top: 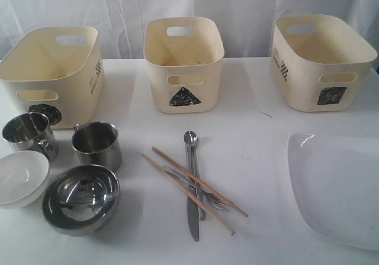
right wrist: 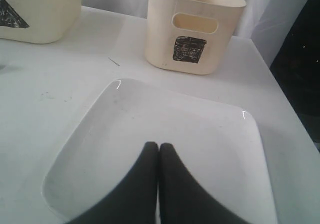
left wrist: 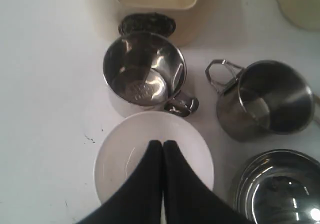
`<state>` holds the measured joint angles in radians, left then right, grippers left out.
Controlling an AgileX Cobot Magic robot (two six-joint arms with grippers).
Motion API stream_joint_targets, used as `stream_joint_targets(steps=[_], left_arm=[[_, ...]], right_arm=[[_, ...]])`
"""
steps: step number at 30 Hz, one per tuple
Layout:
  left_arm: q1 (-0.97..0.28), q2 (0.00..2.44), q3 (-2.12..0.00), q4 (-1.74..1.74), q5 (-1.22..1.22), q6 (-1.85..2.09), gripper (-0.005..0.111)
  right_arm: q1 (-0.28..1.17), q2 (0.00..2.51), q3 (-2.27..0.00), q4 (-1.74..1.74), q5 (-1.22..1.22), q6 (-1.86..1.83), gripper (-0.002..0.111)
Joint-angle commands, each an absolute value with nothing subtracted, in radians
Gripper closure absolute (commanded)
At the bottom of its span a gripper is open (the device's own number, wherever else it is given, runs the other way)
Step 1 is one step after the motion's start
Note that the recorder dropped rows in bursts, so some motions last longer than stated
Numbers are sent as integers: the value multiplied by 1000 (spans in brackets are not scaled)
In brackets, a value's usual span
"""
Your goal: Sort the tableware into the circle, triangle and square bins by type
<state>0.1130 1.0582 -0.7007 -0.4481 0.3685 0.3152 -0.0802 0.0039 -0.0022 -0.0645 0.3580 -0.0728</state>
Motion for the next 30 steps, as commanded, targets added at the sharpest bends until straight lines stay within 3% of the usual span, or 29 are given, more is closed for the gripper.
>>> stream_joint_targets(steps=[1,4,7,9,24,26,30], left_arm=[[108,1193,-768,-379,423,289,107],[108,1218,-768,-230,431,289,97],[108,1256,-764,-154,433,285,63],[108,1294,-762,-136,399,285,52],[108,1607,-762,-231,297,285,54],[108,1616,-762,-231,297,285,60],[108,1616,-762,-229,315,285,89]], right_arm=[[-79,0,0,-71,352,-74,108],[-79,0,0,-71,352,-74,108],[-79,0,0,-71,352,-74,108],[-79,0,0,-71,352,-74,108],[-79,0,0,-71,352,-74,108],[-79,0,0,-71,352,-74,108],[-79,0,0,-71,352,-74,108]])
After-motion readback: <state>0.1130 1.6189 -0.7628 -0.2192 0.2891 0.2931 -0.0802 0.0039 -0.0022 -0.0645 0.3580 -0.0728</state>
